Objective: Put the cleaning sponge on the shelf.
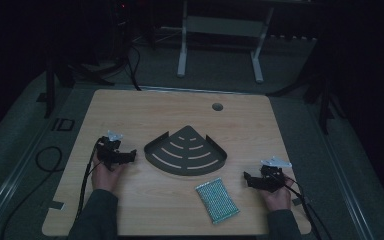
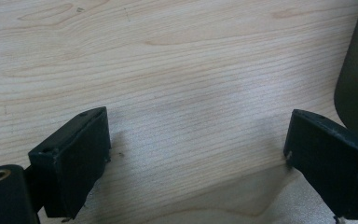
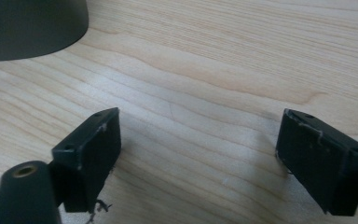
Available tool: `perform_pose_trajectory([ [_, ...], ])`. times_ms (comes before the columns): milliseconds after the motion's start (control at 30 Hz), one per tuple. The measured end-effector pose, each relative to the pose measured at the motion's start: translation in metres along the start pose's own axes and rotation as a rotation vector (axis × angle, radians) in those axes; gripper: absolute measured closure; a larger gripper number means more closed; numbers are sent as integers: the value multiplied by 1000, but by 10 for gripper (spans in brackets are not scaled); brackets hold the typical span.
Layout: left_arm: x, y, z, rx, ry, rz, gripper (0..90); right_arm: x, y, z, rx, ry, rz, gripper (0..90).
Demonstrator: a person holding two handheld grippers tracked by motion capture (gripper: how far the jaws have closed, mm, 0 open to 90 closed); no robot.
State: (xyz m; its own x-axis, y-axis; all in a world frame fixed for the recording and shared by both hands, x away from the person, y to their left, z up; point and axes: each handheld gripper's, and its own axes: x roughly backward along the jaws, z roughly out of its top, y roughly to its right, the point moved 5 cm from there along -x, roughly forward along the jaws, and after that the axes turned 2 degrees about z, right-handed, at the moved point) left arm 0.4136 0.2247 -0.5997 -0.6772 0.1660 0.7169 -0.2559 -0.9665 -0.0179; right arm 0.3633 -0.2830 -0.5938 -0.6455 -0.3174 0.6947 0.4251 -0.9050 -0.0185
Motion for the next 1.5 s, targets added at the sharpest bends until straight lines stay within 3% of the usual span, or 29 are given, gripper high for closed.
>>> perform_pose_trajectory([
  [133, 0, 0, 0, 0, 0, 0, 76, 2, 1, 0, -8, -3, -6, 198],
  [167, 0, 0, 0, 0, 0, 0, 76, 5, 1, 0, -8, 2, -20, 280],
  [267, 0, 0, 0, 0, 0, 0, 76, 11, 0, 2, 9, 31, -40, 337],
  [300, 0, 0, 0, 1, 0, 0, 76, 23, -6, 6, 9, 72, -7, 441],
  [367, 0, 0, 0, 1, 1, 0, 76, 30, -10, 7, 13, 79, 4, 532],
  [400, 0, 0, 0, 1, 1, 0, 76, 30, -10, 7, 13, 79, 4, 532],
  [467, 0, 0, 0, 0, 1, 0, 76, 43, -21, 9, 22, 87, 34, 666],
  [500, 0, 0, 0, 0, 1, 0, 76, 43, -21, 9, 22, 87, 34, 666],
  [533, 0, 0, 0, 0, 0, 0, 76, 52, -32, 9, 44, 88, 62, 773],
  [600, 0, 0, 0, 0, 0, 0, 76, 54, -37, 9, 52, 88, 75, 796],
  [667, 0, 0, 0, 0, 0, 0, 76, 58, -50, 6, 93, 73, 96, 838],
  [700, 0, 0, 0, 1, 1, 0, 76, 60, -63, 2, 129, 57, 124, 886],
  [767, 0, 0, 0, 1, 1, 0, 77, 61, -69, -1, 148, 48, 132, 896],
  [833, 0, 0, 0, 1, 1, 0, 76, 63, -89, -7, 202, 25, 167, 898],
  [867, 0, 0, 0, 1, 1, 0, 76, 63, -89, -7, 202, 25, 167, 898],
  [1000, 0, 0, 0, 1, 1, 0, 76, 56, -123, -10, 255, -3, 249, 898],
  [1100, 0, 0, 0, 1, 1, 0, 76, 49, -135, -12, 276, -26, 271, 898],
  [1300, 0, 0, 0, 1, 1, 1, 77, 44, -133, -14, 273, -55, 250, 900],
  [1500, 0, 0, 0, 1, 1, 0, 76, 44, -106, -12, 236, -58, 192, 900],
])
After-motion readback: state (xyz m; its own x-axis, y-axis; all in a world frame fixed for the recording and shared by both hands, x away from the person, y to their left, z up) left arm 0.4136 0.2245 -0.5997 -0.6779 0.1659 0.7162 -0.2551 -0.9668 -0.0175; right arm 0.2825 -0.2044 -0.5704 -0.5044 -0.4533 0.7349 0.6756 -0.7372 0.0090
